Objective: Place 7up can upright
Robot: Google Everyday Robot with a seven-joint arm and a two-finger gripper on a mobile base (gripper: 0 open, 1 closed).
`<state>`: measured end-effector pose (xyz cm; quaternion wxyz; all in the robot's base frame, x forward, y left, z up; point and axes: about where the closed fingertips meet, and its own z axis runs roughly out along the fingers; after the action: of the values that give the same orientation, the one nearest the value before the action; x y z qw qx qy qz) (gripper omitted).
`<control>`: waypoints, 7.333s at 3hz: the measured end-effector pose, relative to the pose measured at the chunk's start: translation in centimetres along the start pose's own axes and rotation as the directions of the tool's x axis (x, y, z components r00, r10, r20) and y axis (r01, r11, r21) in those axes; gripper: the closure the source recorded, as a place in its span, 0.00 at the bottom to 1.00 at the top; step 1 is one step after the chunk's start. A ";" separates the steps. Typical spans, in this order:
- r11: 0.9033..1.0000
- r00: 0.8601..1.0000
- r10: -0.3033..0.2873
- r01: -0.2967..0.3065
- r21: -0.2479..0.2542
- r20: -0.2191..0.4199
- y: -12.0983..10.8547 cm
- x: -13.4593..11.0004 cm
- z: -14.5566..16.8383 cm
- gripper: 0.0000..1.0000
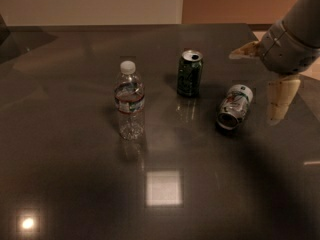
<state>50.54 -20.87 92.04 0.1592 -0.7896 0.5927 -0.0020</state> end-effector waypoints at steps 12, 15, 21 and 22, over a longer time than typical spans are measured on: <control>0.940 0.949 -0.295 0.310 -0.146 0.113 2.2 -5.5 2.0 1.00; 0.992 0.827 0.117 -0.071 -0.103 0.550 4.6 -12.7 -2.1 1.00; 0.942 0.251 0.301 -0.231 -0.246 0.920 6.0 -14.5 1.8 0.83; 0.942 0.231 0.305 -0.214 -0.258 0.924 6.2 -14.3 2.6 0.59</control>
Offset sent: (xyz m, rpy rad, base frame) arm 0.0194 -0.0038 -0.0564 -0.1785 0.0864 0.4990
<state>41.02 -8.35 90.67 0.4490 -0.5278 0.5001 0.5193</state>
